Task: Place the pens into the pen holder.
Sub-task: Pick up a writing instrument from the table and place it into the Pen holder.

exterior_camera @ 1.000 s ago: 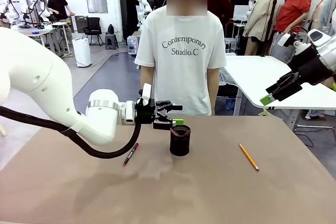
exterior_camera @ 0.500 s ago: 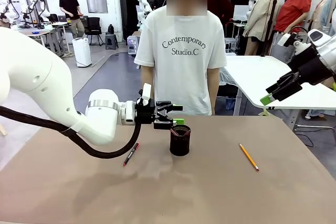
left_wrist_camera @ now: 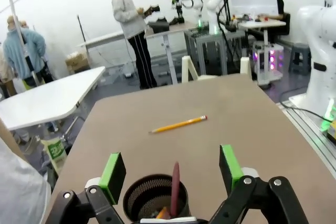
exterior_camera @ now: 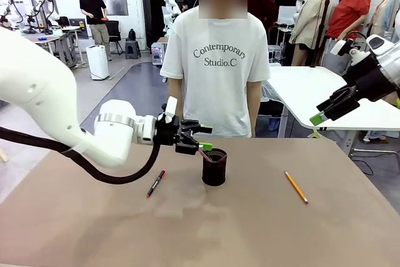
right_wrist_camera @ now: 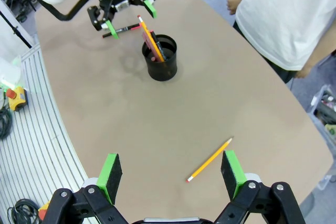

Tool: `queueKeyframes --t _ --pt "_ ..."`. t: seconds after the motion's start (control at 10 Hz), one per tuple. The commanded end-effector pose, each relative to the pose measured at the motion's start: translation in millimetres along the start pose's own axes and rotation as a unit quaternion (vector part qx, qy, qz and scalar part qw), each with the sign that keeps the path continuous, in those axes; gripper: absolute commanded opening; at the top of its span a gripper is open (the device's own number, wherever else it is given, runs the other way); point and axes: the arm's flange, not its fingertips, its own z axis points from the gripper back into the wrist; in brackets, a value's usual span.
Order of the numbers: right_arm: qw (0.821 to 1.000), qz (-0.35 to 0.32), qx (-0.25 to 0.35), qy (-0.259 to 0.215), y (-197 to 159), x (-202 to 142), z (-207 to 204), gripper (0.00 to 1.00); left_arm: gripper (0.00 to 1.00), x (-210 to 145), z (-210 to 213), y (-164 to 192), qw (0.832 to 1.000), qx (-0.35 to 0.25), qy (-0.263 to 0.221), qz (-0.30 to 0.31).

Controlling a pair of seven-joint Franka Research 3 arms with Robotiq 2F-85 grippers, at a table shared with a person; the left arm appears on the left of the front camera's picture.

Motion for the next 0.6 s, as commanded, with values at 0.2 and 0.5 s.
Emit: queueKeyframes --t 0.2,0.5 --pt "1.000 0.003 0.004 -0.007 -1.3 0.8 0.2 1.00 0.93 68.7 48.4 -27.8 0.985 0.012 0.164 0.060" --pt "1.000 0.003 0.004 -0.007 -1.3 0.8 0.2 1.00 0.93 112.6 61.8 -38.1 0.954 0.041 0.278 0.108"
